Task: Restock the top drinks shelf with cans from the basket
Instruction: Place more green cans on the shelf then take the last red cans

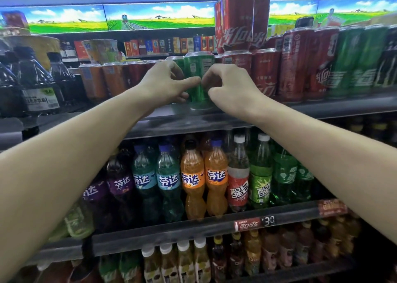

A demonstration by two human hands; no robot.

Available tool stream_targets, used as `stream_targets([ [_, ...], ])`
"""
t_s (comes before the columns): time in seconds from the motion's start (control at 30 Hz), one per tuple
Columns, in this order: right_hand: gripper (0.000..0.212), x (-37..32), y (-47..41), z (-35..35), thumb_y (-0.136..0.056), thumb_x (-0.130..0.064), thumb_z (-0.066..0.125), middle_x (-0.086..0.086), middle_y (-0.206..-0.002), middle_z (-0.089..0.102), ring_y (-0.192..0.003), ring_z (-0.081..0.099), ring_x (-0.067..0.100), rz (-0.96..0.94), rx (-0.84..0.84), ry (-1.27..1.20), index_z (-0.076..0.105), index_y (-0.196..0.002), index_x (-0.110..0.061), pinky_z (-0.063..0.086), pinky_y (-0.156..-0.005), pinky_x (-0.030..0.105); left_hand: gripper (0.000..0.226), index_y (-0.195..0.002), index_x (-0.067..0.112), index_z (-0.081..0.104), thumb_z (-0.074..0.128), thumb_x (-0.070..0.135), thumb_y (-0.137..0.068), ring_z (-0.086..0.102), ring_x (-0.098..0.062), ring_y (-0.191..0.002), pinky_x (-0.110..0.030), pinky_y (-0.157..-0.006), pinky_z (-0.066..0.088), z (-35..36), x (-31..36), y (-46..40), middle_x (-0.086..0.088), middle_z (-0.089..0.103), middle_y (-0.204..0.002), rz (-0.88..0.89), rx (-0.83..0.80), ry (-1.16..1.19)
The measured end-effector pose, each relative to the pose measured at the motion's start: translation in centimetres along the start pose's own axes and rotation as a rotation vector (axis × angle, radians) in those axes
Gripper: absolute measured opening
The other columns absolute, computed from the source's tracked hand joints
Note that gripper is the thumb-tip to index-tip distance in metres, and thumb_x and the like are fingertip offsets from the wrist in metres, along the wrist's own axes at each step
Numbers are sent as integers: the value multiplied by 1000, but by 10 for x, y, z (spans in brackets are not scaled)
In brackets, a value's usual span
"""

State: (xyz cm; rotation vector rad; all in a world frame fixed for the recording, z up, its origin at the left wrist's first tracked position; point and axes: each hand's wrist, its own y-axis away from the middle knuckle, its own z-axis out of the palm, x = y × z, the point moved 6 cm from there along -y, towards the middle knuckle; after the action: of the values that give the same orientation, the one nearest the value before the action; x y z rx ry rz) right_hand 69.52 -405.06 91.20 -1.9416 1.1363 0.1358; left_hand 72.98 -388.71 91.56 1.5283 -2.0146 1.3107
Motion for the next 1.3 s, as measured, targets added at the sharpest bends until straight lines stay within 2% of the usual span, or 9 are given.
stream_targets([
  [0.17, 49, -2, 0, 6, -87, -4, 50, 9, -123, 67, -110, 62, 25, 15, -104, 97, 63, -134, -12, 54, -96, 38, 41, -103, 13, 70, 85, 43, -79, 78, -27, -88, -49, -85, 64, 5, -2, -10, -11, 77, -96, 8, 46, -63],
  [0.43, 46, 0, -2, 11, -89, -5, 49, 8, -127, 65, -114, 59, 23, 39, -124, 114, 62, -132, -11, 48, -90, 28, 29, -108, 18, 79, 69, 28, -82, 76, -25, -99, -45, -98, 59, 7, -7, -10, -6, 79, -103, 15, 30, -93],
  [0.6, 36, -9, 19, 8, -87, -5, 55, 7, -113, 63, -104, 59, 25, -134, 160, 167, 60, -122, -9, 50, -91, 37, 16, -106, 20, 74, 66, 21, -92, 71, -15, -96, -38, -96, 58, -14, 3, 27, 2, 74, -98, 172, 234, -162],
  [0.73, 24, -30, 72, 36, -79, -4, 55, 6, -93, 62, -83, 57, 22, -395, 315, 5, 61, -102, -5, 50, -73, 36, 7, -97, 14, 63, 64, 18, -93, 56, 4, -72, -16, -73, 48, -22, -11, 100, 16, 60, -81, 293, 414, -115],
  [0.83, 15, -20, 119, 98, -81, -5, 55, 1, -86, 60, -77, 55, 19, -333, 128, -155, 60, -95, -8, 50, -68, 38, 8, -98, 9, 63, 66, 15, -94, 55, -2, -73, -17, -69, 46, 9, -80, 154, 9, 62, -83, 145, 329, -118],
  [1.0, 14, 55, 222, 242, -92, -9, 58, -3, -94, 62, -85, 59, 16, 97, -284, -276, 59, -104, -17, 54, -77, 40, 10, -113, 22, 62, 58, 26, -105, 64, -12, -94, -19, -73, 50, 98, -239, 272, 9, 66, -100, -345, -19, -149],
  [1.1, 15, 105, 303, 320, -96, -14, 57, -5, -93, 62, -83, 60, 15, 316, -511, -279, 58, -110, -18, 53, -75, 36, 16, -118, 25, 58, 53, 36, -108, 62, -10, -87, -19, -64, 43, 152, -317, 356, 11, 64, -96, -572, -212, -164],
  [1.23, 13, 176, 418, 412, -97, -16, 58, -2, -92, 64, -76, 60, 16, 569, -665, -268, 58, -110, -18, 43, -59, 27, 24, -119, 15, 62, 57, 33, -105, 66, -20, -102, -25, -76, 44, 221, -414, 455, 0, 69, -106, -772, -313, -150],
  [1.3, 15, 215, 478, 455, -94, -17, 60, -2, -94, 67, -84, 62, 19, 685, -703, -239, 60, -109, -18, 43, -63, 27, 27, -120, 11, 62, 59, 32, -104, 68, -27, -104, -26, -76, 47, 258, -459, 501, -7, 71, -110, -865, -363, -122],
])
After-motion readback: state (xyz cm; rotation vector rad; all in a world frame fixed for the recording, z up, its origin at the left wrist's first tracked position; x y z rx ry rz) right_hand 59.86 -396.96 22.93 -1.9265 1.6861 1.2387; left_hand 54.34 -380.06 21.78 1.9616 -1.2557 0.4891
